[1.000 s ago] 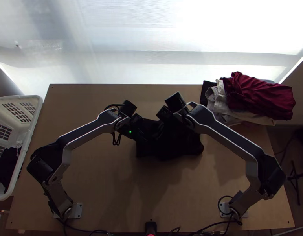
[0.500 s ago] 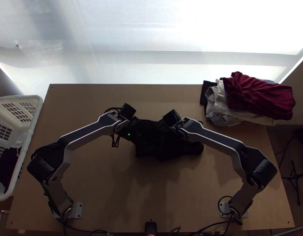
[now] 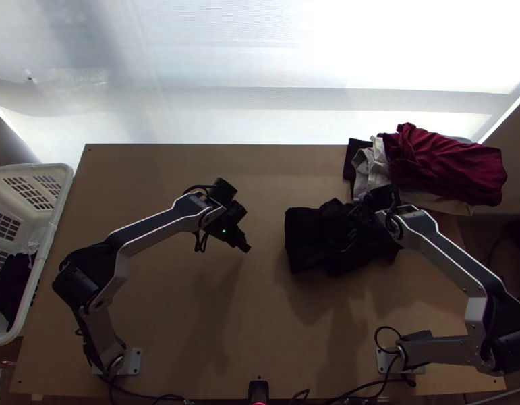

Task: Fold the t-shirt

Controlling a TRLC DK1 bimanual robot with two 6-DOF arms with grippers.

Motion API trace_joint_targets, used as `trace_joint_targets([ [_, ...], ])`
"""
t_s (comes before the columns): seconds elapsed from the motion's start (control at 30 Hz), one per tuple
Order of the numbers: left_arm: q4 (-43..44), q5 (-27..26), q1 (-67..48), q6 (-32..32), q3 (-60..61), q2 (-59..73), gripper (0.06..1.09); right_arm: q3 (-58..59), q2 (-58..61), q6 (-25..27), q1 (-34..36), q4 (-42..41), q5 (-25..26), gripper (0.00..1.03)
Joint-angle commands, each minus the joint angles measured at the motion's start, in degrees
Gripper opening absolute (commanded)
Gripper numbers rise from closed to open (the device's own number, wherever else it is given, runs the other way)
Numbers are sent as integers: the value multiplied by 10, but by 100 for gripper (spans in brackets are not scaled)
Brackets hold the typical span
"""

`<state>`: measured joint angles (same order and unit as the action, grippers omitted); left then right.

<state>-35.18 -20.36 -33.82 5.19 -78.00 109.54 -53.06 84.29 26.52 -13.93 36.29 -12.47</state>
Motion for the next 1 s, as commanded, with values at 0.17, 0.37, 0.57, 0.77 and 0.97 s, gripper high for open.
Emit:
trace_joint_targets([
  [0.17,-34,-58,-27,-22,-148,16,75,-5,-13,-75,-129,9,-6,3],
  [0.37,-62,-163,-76,-90,-302,59,95,-31,14,-76,-118,0,-5,3],
  [0.57,-64,-176,-105,-106,-385,166,95,-41,-9,-70,-68,1,-5,3],
  [0.77,-67,-174,-123,-112,-388,227,75,-52,-43,-49,-26,23,-5,3],
  [0.97,-67,-138,-132,-114,-388,270,42,-44,-40,-46,-14,28,-6,3],
])
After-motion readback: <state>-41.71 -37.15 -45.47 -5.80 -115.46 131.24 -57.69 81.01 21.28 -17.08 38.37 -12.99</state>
